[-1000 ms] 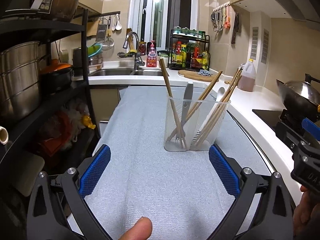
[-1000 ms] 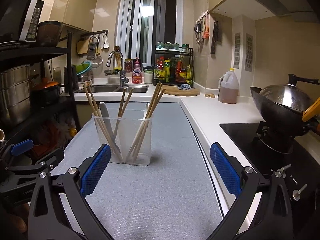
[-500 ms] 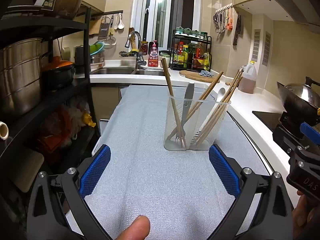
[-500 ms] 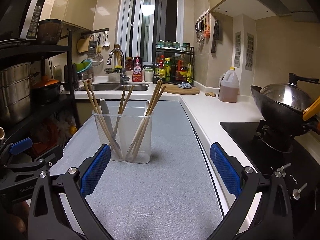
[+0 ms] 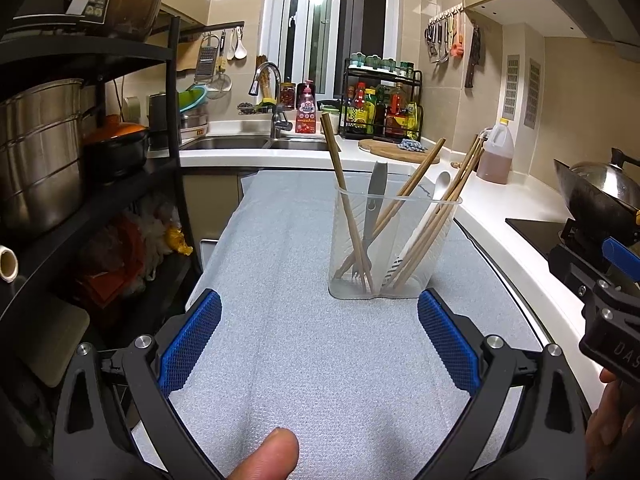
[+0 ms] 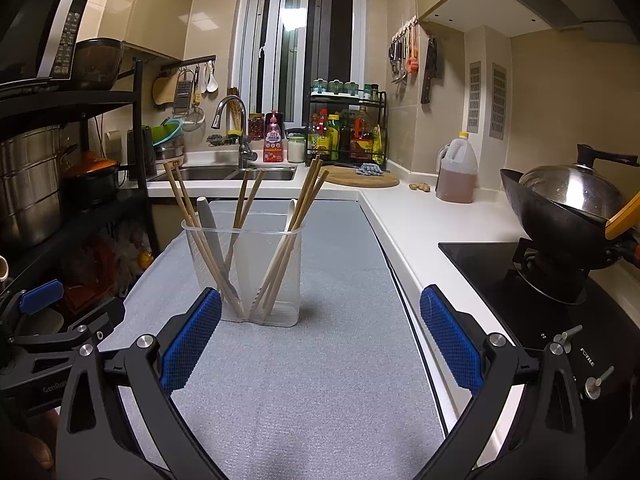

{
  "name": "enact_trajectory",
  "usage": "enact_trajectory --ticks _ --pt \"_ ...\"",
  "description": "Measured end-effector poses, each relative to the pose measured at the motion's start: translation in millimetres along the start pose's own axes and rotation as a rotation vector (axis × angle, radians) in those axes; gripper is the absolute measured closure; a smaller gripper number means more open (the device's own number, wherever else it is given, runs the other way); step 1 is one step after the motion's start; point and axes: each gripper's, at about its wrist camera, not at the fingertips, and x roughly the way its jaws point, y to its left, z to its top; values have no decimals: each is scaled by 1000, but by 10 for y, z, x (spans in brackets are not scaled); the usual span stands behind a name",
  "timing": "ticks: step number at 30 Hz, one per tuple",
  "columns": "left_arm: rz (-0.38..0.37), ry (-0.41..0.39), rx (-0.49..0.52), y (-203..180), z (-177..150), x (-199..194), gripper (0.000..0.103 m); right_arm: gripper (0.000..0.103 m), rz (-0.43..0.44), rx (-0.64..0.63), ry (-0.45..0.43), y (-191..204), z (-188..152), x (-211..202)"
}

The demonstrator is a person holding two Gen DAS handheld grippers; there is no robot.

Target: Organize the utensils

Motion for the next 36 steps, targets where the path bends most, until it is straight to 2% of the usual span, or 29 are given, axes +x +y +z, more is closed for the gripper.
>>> enact_trajectory --ticks 36 --pt "5 -21 19 -35 13 -50 7 5 5 5 4 26 -19 -14"
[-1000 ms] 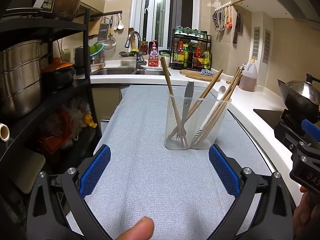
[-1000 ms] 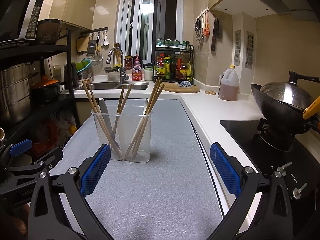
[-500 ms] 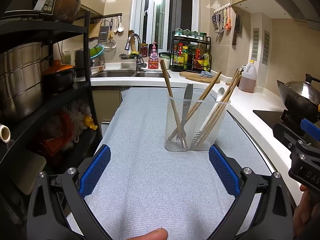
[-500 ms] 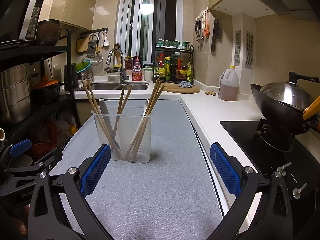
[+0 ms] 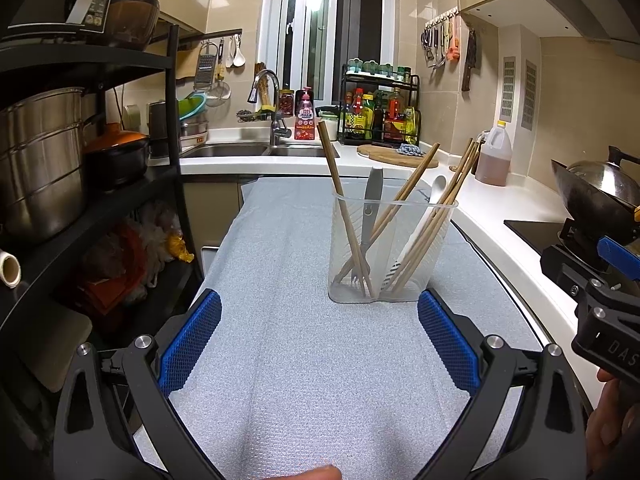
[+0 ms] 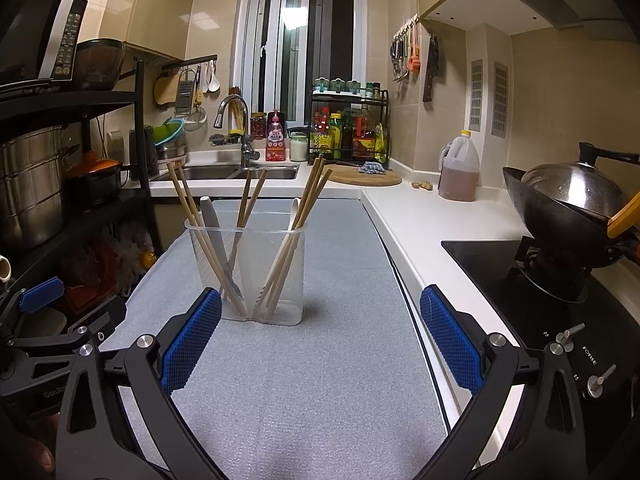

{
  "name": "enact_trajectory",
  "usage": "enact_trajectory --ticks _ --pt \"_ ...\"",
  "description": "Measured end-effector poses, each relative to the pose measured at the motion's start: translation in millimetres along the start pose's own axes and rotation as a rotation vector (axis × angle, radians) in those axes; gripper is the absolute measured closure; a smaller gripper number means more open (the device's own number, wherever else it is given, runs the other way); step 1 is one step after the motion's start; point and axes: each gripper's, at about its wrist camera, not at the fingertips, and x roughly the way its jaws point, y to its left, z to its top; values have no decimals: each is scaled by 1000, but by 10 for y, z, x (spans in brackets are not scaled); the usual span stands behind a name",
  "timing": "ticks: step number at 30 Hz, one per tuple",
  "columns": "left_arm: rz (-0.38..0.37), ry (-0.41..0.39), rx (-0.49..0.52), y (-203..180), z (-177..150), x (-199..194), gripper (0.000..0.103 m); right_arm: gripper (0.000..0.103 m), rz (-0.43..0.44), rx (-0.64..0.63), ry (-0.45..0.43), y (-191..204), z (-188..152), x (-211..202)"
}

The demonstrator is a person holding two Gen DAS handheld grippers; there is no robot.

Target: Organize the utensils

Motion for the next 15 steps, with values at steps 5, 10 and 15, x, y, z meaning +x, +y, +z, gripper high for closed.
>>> enact_trajectory --ticks 5,10,15 --pt "-3 -11 2 -9 -12 -25 7 5 2 -1 -1 12 2 -7" --pt "2 -4 0 -19 -14 -18 7 5 1 1 1 22 0 -3" --pt "2 0 -4 -10 -14 -12 7 5 2 1 1 29 -2 -5"
